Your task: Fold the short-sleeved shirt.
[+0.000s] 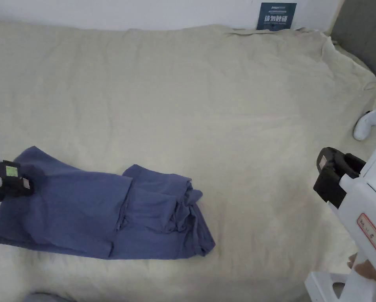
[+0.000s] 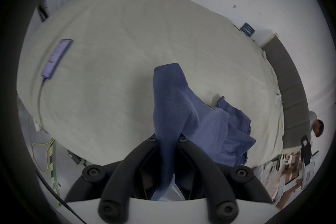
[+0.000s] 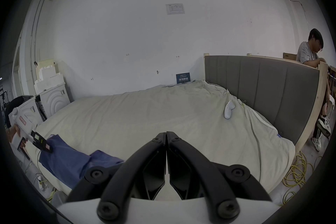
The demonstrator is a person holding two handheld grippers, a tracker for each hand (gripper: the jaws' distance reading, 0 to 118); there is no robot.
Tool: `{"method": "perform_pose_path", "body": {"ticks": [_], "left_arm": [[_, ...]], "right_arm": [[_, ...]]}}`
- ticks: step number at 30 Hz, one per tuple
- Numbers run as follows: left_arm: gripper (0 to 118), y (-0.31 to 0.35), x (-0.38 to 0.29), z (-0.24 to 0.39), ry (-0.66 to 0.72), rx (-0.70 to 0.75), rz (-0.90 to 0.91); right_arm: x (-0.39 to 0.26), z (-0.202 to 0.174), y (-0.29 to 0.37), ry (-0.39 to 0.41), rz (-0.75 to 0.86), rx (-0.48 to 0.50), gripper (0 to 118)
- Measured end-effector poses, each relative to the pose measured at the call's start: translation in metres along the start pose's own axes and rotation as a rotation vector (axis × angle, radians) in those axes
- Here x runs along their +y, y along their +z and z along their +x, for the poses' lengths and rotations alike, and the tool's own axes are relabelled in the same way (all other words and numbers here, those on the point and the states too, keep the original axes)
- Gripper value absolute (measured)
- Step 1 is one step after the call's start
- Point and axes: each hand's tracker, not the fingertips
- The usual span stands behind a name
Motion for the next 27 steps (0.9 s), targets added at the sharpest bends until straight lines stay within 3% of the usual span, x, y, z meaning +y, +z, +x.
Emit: {"method": "perform_pose_path", "body": {"ticks": [4, 12, 21, 27], "left_arm": [[9, 0.025, -0.01, 0.027, -0.036, 0.102, 0.053], [9, 0.037, -0.054, 0.14, -0.263, 0.006, 0.066], [9, -0.032, -0.093, 0.237, -0.441, -0.15, -0.083], [9, -0.107, -0.126, 0.284, -0.412, -0.095, -0.14]], "right_arm": [[0.0, 0.0, 0.0, -0.005, 0.004, 0.006, 0], [-0.002, 0.002, 0.005, -0.013, 0.016, 0.017, 0], [-0.003, 0.021, 0.015, -0.039, 0.025, -0.025, 0], [-0.005, 0.033, 0.022, -0.047, 0.022, -0.065, 0]]}}
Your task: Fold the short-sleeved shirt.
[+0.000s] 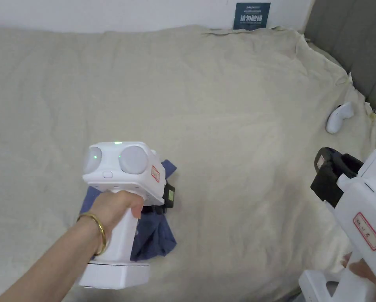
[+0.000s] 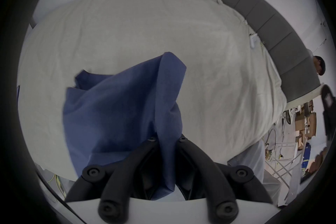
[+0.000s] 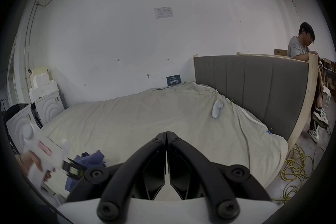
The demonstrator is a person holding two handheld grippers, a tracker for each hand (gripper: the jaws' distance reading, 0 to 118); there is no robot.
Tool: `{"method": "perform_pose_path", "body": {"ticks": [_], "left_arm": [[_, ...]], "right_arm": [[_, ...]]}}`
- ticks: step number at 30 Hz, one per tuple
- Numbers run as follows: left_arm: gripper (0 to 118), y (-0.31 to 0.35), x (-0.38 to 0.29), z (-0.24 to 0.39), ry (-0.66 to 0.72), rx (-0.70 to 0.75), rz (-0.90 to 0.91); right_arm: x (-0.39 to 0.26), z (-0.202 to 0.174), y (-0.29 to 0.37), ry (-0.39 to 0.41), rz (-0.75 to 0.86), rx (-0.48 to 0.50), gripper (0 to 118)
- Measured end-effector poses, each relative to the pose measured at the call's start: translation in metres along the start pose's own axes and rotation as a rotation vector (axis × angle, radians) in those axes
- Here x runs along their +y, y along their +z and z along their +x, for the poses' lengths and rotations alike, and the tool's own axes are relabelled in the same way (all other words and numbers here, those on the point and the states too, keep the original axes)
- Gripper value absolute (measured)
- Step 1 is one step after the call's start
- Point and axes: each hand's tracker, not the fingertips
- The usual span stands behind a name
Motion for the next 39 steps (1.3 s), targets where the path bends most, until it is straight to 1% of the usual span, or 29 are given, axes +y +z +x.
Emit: {"method": "perform_pose_path", "body": {"ticks": [1, 2, 3, 4, 5, 6, 7, 8, 9, 10, 11, 13, 15, 17, 18, 19, 20, 21, 22, 23, 25, 27, 29, 31, 33, 36, 39], "left_arm": [[11, -0.013, -0.003, 0.005, 0.014, 0.019, -0.004], [18, -0.024, -0.005, 0.009, 0.018, 0.034, -0.011], [28, -0.029, -0.007, 0.012, 0.002, 0.046, -0.022], [50, -0.031, -0.009, 0.014, -0.009, 0.037, -0.022], [69, -0.029, -0.011, 0.012, -0.024, 0.002, -0.018], [74, -0.019, -0.013, 0.015, -0.035, -0.082, -0.009], [79, -0.012, -0.011, 0.012, -0.016, -0.143, 0.0], [84, -0.005, -0.009, 0.01, 0.011, -0.178, 0.01], [98, 0.002, -0.006, 0.006, 0.034, -0.209, 0.031], [110, 0.014, -0.004, 0.0, 0.06, -0.263, 0.085], [112, 0.024, -0.001, -0.007, 0.079, -0.308, 0.143], [112, 0.043, 0.001, -0.022, 0.094, -0.366, 0.263], [112, 0.062, 0.001, -0.042, 0.113, -0.357, 0.368], [112, 0.077, 0.0, -0.061, 0.156, -0.311, 0.43], [110, 0.083, -0.003, -0.067, 0.175, -0.283, 0.45], [98, 0.088, -0.005, -0.075, 0.195, -0.229, 0.479], [78, 0.09, -0.009, -0.082, 0.189, -0.17, 0.51], [50, 0.089, -0.013, -0.086, 0.183, -0.117, 0.537], [12, 0.081, -0.017, -0.092, 0.167, -0.037, 0.561], [4, 0.077, -0.023, -0.094, 0.151, 0.032, 0.576], [0, 0.07, -0.037, -0.099, 0.134, 0.075, 0.599], [0, 0.06, -0.052, -0.092, 0.154, 0.063, 0.607], [0, 0.043, -0.067, -0.08, 0.149, 0.089, 0.64], [0, 0.024, -0.076, -0.062, 0.082, 0.155, 0.641], [0, 0.005, -0.088, -0.045, 0.011, 0.166, 0.614], [0, -0.023, -0.099, -0.024, -0.04, 0.138, 0.552], [0, -0.053, -0.108, -0.006, -0.103, 0.184, 0.534]], "right_arm": [[-0.001, 0.002, 0.001, -0.001, -0.002, -0.006, 0], [-0.001, 0.003, 0.001, -0.002, -0.004, -0.012, 0], [-0.001, 0.004, 0.002, -0.001, -0.006, -0.017, 0], [-0.001, 0.004, 0.003, 0.0, -0.008, -0.021, 0], [-0.001, 0.005, 0.003, 0.0, -0.008, -0.023, 0], [-0.001, 0.005, 0.003, 0.001, -0.009, -0.025, 0], [-0.001, 0.005, 0.003, 0.003, -0.013, -0.028, 0], [-0.001, 0.004, 0.002, 0.004, -0.017, -0.03, 0], [-0.001, 0.004, 0.002, 0.001, -0.018, -0.027, 0], [-0.002, 0.003, 0.002, -0.001, -0.018, -0.022, 0], [-0.002, 0.001, 0.001, 0.0, -0.017, -0.021, 0], [-0.002, -0.003, 0.001, 0.005, -0.017, -0.011, 0], [-0.002, -0.007, 0.0, 0.007, -0.016, -0.002, 0], [-0.001, -0.011, 0.0, 0.01, -0.013, 0.006, 0], [-0.001, -0.013, 0.0, 0.009, -0.011, 0.01, 0], [0.0, -0.014, 0.0, 0.01, -0.01, 0.015, 0], [0.0, -0.016, 0.0, 0.011, -0.009, 0.019, 0], [0.001, -0.018, -0.001, 0.011, -0.008, 0.022, 0], [0.001, -0.019, -0.002, 0.014, -0.009, 0.028, 0], [0.001, -0.021, -0.002, 0.017, -0.01, 0.031, 0], [0.001, -0.024, -0.003, 0.023, -0.01, 0.036, 0], [0.001, -0.026, -0.005, 0.028, -0.013, 0.039, 0], [0.001, -0.028, -0.007, 0.033, -0.02, 0.042, 0], [0.001, -0.03, -0.008, 0.037, -0.024, 0.044, 0], [0.001, -0.031, -0.008, 0.044, -0.025, 0.046, 0], [0.002, -0.032, -0.007, 0.058, -0.024, 0.041, 0], [0.003, -0.031, -0.007, 0.051, -0.027, 0.038, 0]]}}
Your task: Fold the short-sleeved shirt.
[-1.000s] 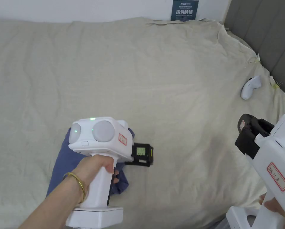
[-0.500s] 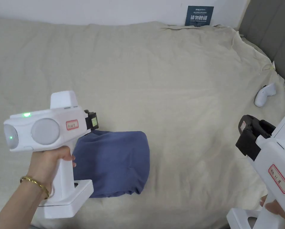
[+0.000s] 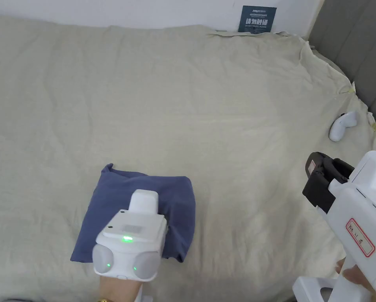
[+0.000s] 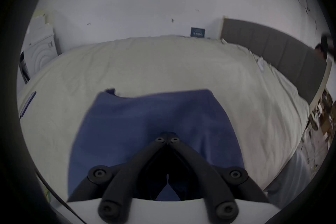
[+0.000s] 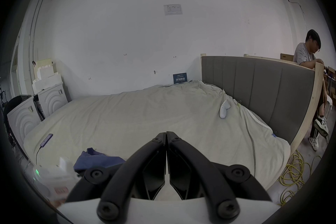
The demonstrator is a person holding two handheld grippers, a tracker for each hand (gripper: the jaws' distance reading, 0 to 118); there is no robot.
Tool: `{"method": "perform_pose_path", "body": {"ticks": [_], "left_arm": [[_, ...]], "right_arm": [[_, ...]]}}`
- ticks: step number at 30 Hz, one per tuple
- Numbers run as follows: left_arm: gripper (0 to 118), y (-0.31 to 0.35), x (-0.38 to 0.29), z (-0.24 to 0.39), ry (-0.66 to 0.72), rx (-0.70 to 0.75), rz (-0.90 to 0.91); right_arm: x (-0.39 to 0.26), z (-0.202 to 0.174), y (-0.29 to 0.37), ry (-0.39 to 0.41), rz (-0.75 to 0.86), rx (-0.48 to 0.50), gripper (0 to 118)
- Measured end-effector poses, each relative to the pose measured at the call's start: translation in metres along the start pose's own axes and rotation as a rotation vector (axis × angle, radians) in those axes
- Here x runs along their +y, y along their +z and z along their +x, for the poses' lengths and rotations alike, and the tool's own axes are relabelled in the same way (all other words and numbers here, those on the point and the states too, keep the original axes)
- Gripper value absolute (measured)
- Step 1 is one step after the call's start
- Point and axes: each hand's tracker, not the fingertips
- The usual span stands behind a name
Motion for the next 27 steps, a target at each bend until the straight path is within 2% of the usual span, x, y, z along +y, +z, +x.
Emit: {"method": "perform_pose_path", "body": {"ticks": [6, 17, 19, 22, 27], "left_arm": [[0, -0.003, -0.015, 0.038, -0.114, 0.112, 0.047], [0, 0.002, -0.012, 0.072, -0.138, 0.068, 0.032], [0, 0.008, -0.007, 0.073, -0.152, 0.017, 0.021], [0, 0.021, 0.015, 0.067, -0.06, -0.161, 0.013], [0, 0.05, 0.06, 0.038, 0.043, -0.177, 0.163]], "right_arm": [[0.0, 0.002, 0.001, 0.011, -0.008, -0.01, 0], [-0.001, 0.006, 0.003, 0.003, -0.009, -0.02, 0], [0.0, 0.006, 0.005, 0.004, -0.006, -0.018, 0], [0.001, 0.005, 0.007, 0.005, -0.001, -0.017, 0], [0.004, 0.003, 0.009, 0.005, 0.011, -0.009, 0]]}}
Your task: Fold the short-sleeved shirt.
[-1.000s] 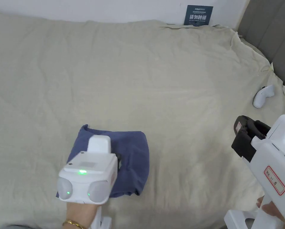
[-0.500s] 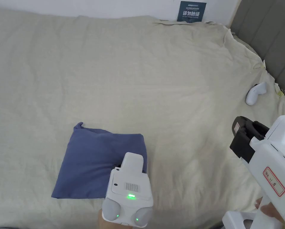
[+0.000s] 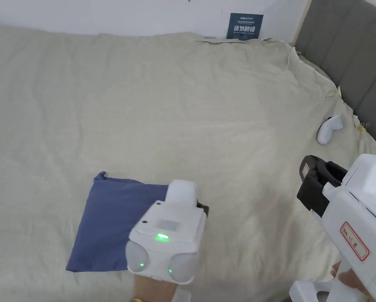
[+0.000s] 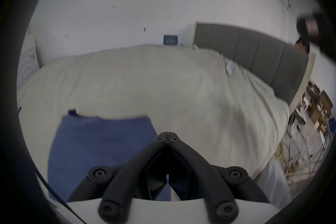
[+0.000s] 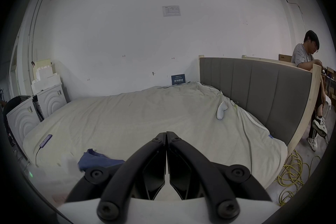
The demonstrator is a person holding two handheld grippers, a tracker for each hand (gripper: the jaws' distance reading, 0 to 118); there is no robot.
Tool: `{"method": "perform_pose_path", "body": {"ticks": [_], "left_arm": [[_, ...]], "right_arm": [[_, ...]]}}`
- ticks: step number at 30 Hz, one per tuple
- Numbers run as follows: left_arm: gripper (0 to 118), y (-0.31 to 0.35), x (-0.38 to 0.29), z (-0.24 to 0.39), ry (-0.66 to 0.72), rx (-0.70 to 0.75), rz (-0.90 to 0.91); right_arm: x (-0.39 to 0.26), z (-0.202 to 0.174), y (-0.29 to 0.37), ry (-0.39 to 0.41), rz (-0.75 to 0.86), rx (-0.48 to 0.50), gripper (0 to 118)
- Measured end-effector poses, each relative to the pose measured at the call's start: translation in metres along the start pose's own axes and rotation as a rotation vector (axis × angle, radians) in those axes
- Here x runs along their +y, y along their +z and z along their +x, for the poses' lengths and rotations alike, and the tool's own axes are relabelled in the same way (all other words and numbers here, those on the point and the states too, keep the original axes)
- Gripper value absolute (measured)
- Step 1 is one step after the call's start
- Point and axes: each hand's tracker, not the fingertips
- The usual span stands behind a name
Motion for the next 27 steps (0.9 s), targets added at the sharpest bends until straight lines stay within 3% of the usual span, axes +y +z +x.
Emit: {"method": "perform_pose_path", "body": {"ticks": [5, 12, 20, 27], "left_arm": [[0, 0.028, 0.044, -0.058, 0.069, 0.086, 0.145], [0, 0.061, 0.055, -0.133, 0.085, 0.277, 0.206], [0, 0.086, 0.045, -0.18, 0.14, 0.362, 0.177], [0, 0.09, 0.029, -0.186, 0.117, 0.383, 0.164]], "right_arm": [[0.001, -0.008, -0.004, 0.001, 0.002, 0.028, 0], [0.001, -0.039, -0.027, 0.006, -0.025, 0.121, 0], [-0.015, -0.117, -0.073, 0.019, -0.033, 0.246, 0], [-0.062, -0.186, -0.12, 0.044, -0.075, 0.27, 0]]}}
